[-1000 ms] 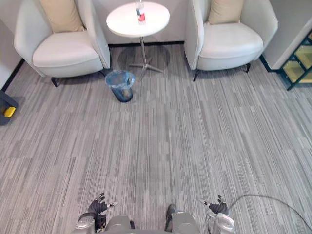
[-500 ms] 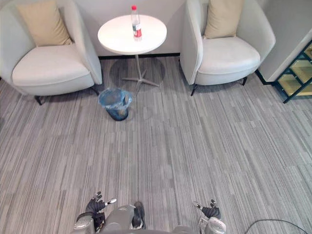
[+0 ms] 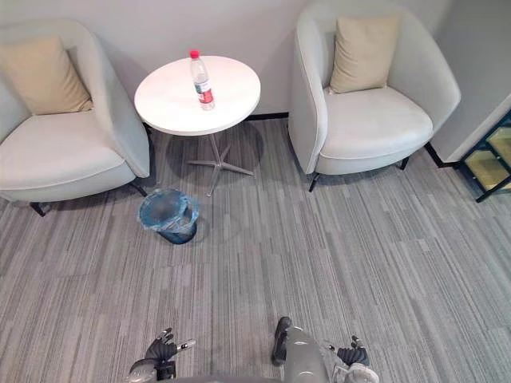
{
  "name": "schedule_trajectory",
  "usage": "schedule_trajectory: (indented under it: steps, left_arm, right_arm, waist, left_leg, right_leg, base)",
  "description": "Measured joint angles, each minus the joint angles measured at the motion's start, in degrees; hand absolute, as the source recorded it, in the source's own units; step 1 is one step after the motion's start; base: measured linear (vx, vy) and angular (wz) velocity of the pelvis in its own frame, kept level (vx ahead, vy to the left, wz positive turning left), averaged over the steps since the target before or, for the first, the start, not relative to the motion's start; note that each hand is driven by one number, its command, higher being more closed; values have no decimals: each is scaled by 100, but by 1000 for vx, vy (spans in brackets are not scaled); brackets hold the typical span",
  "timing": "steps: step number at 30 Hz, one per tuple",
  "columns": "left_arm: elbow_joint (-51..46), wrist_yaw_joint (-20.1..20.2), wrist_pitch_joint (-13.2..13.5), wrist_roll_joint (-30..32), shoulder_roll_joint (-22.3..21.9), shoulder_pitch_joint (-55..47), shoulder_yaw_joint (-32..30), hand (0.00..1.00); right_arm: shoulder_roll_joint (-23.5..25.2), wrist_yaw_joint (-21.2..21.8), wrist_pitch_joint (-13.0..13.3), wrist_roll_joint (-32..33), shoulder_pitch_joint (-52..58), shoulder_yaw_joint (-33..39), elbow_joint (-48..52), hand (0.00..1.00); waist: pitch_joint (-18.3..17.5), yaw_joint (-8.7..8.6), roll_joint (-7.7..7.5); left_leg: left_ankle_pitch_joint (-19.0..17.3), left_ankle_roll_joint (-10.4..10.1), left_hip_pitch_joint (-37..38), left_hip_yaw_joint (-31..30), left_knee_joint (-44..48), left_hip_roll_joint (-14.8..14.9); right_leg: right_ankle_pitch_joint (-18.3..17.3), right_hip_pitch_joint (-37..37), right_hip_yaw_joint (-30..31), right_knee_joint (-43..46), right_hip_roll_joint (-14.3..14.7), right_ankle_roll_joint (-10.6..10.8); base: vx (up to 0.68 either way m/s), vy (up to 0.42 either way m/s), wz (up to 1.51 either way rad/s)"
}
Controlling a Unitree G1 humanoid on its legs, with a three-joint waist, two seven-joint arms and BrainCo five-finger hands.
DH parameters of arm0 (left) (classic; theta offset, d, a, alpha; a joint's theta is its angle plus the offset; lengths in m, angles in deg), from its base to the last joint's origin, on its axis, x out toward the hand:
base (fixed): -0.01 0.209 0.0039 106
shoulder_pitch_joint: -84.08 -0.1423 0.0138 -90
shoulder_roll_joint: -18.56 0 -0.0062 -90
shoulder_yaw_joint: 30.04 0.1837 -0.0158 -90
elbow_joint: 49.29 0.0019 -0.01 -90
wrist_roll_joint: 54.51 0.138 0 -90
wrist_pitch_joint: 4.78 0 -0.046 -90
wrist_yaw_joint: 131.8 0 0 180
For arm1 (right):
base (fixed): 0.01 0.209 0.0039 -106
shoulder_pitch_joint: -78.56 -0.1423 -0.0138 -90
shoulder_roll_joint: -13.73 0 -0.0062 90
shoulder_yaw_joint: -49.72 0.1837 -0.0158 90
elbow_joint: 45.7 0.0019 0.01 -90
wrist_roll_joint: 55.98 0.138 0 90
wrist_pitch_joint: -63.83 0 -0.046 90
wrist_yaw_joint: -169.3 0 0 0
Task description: Gather rubbish on tea table into small bin, then transfer packed bag to large trash can.
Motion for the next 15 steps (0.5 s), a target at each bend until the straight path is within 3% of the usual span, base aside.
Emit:
schedule_trajectory:
  steps: [1, 3, 4, 6, 8, 10, 11, 12, 13, 14, 15]
  left_arm:
    - [-59, 7, 11, -1, -41, -4, -26, 0]
    - [-176, 13, 21, -6, -73, -53, -125, 0]
    - [-263, 15, 18, -15, -73, -82, -123, 0]
    - [-457, 7, 35, -29, -72, -108, -126, 0]
    - [-555, 5, 57, -69, -105, -113, -174, 0]
    - [-554, 3, 53, -69, -112, -114, -177, 0]
    - [-550, 3, 53, -70, -134, -135, -178, 0]
    - [-549, 4, 59, -86, -144, -142, -187, 0]
    - [-532, 0, 59, -138, -96, -124, -191, 0]
    - [-508, 3, 55, -140, -46, -109, -185, 0]
    - [-508, 11, 56, -144, -2, -98, -197, 0]
  right_arm:
    - [34, -5, 1, 13, 12, -76, 3, 0]
    - [166, -20, 19, 28, -21, -97, 100, 0]
    - [187, -25, 27, 71, -38, -154, 142, 0]
    - [211, -41, 27, 137, -60, -221, 224, 0]
    - [198, -94, 22, 139, -167, -165, 229, 0]
    - [205, -135, 22, 136, -190, -122, 226, 0]
    - [197, -141, 22, 136, -206, -35, 203, 0]
    - [183, -144, 21, 136, -209, -21, 185, 0]
    - [191, -144, 20, 136, -220, -13, 73, 0]
    - [236, -138, 17, 131, -224, -16, 14, 0]
    - [234, -138, 17, 131, -208, -9, 8, 0]
  waist:
    - [42, 24, 5]
    - [108, 99, -31]
    - [148, 166, -114]
    - [146, 222, -113]
    - [155, 365, -78]
    - [159, 369, -92]
    - [154, 368, -89]
    - [151, 385, -91]
    - [110, 476, -210]
    - [25, 475, -379]
    - [23, 471, -421]
  left_leg:
    - [269, -4, -377, -161, 967, 164]
    - [-80, 181, -1266, -170, 2688, 514]
    - [-224, 213, -1587, -86, 2883, 540]
    - [-411, 357, -2133, 140, 2603, 552]
    - [-526, 441, -2486, 562, 1127, 388]
    - [-457, 365, -2487, 644, -118, 109]
    - [-303, 232, -2388, 647, -1098, -119]
    - [5, 379, -2332, 627, -1410, -215]
    - [339, 670, -2192, 586, -1516, -415]
    - [99, 801, -2218, 651, -1404, -578]
    - [-20, 852, -2273, 657, -1208, -607]
  right_leg:
    - [-59, 345, -31, -207, 73, -21]
    - [-221, 1093, -32, -591, 251, -96]
    - [-289, 1303, 8, -699, 266, -105]
    - [-410, 1626, 74, -892, 300, -42]
    - [-513, 2013, 272, -1141, 296, 134]
    - [-588, 2220, 366, -1304, 226, 245]
    - [-673, 2356, 456, -1394, 175, 377]
    - [-731, 2410, 525, -1415, 152, 444]
    - [-826, 2509, 732, -1471, 17, 574]
    - [-866, 2556, 806, -1480, -159, 647]
    - [-874, 2560, 857, -1430, -238, 666]
  base:
    - [433, -204, 14]
    - [371, -141, -8]
    - [385, -119, -16]
    - [309, -55, -18]
    - [386, 37, -38]
    - [416, 124, -32]
    - [454, 178, -33]
    - [487, 224, -51]
    - [536, 214, -38]
    - [543, 198, -27]
    - [534, 189, 0]
